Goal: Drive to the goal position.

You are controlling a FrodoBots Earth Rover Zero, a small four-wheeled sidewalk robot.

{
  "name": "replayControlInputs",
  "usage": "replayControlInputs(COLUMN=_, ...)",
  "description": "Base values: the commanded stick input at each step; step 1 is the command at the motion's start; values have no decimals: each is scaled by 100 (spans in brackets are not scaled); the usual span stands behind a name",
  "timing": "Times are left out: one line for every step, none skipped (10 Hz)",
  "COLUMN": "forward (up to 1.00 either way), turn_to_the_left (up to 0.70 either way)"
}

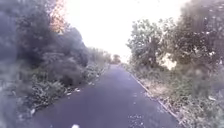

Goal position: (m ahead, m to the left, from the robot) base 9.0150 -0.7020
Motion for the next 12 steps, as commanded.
replayControlInputs(forward=45, turn_to_the_left=0)
replayControlInputs(forward=45, turn_to_the_left=0)
replayControlInputs(forward=45, turn_to_the_left=0)
replayControlInputs(forward=45, turn_to_the_left=0)
replayControlInputs(forward=45, turn_to_the_left=0)
replayControlInputs(forward=45, turn_to_the_left=0)
replayControlInputs(forward=45, turn_to_the_left=0)
replayControlInputs(forward=45, turn_to_the_left=0)
replayControlInputs(forward=45, turn_to_the_left=0)
replayControlInputs(forward=45, turn_to_the_left=0)
replayControlInputs(forward=45, turn_to_the_left=0)
replayControlInputs(forward=45, turn_to_the_left=0)
